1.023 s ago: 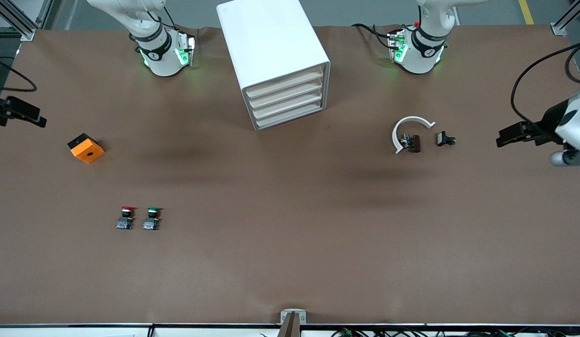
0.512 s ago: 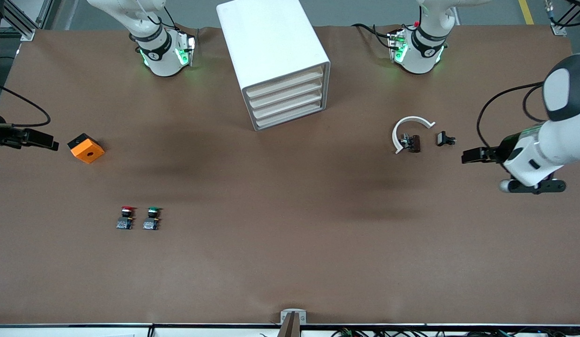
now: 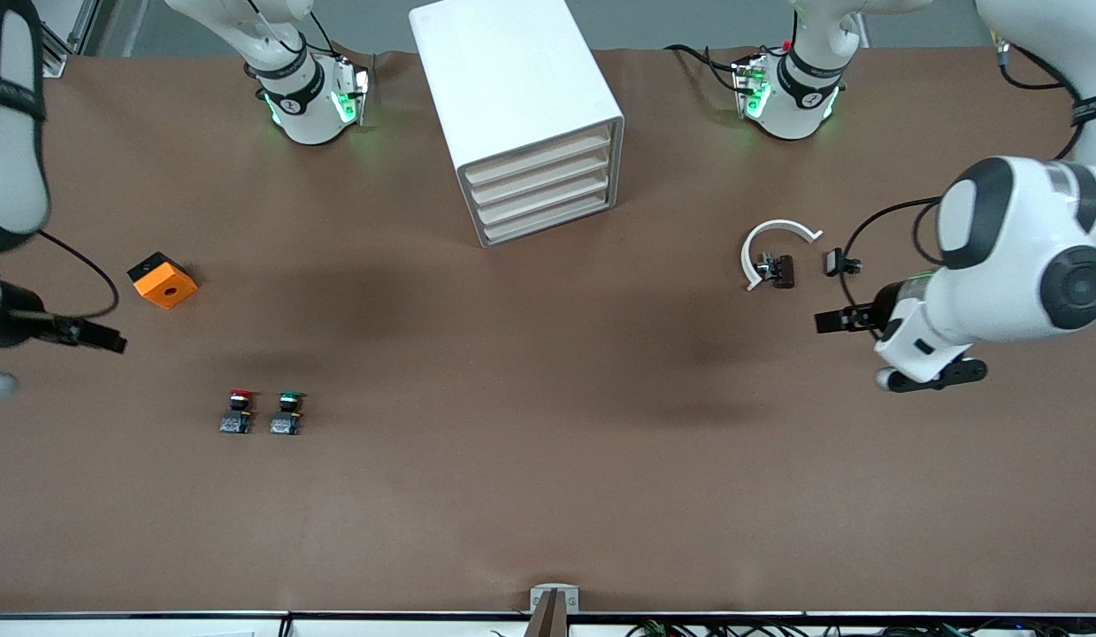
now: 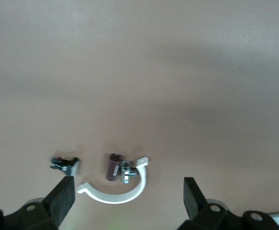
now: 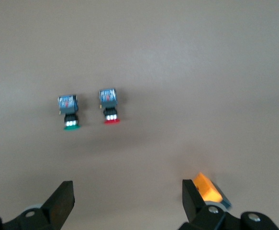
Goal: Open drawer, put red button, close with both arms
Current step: 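Grasp the red button with the right gripper while the left gripper reaches the drawer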
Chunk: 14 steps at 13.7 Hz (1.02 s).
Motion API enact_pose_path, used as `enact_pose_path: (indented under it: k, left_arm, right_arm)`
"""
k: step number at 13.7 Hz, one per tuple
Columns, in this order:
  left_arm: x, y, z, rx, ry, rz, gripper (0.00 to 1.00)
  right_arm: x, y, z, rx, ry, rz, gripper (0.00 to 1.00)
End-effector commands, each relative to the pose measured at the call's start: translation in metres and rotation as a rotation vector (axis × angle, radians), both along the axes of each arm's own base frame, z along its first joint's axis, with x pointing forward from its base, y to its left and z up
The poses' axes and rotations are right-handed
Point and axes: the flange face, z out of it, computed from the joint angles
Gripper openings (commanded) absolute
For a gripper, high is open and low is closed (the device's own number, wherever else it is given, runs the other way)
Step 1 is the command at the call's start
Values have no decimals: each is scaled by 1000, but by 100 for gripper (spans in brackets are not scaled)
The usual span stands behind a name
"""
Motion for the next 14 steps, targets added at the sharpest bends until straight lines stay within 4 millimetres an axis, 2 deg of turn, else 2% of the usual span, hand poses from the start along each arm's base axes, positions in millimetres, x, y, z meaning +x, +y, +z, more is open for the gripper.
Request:
enact_pose_path:
  k: [1,4,7,9,10,13,14]
  left_arm:
    - [0,-34,-9,29,11,78,100]
    - [-9,-69,-13,75,26,185,100]
    - [-21,-103,-22,116,86,292,100]
    - [-21,-118,-34,88,194,381,100]
    - [-21,-123,-42,66,256,431,100]
    - [-24,-139,-45,13,342,542,100]
    - [-28,-151,-51,16,375,576,100]
  right_arm:
    - [24,8,-43,1,-26,-10,100]
    - [42,1,-96,42,-74,-39,100]
    - [52,10,-147,42,-88,-23,100]
    - [56,21,-162,30,-103,2,100]
    - [54,25,-173,29,-102,19,100]
    - [43,32,-200,18,-142,33,100]
    - [39,31,-207,17,-141,30,100]
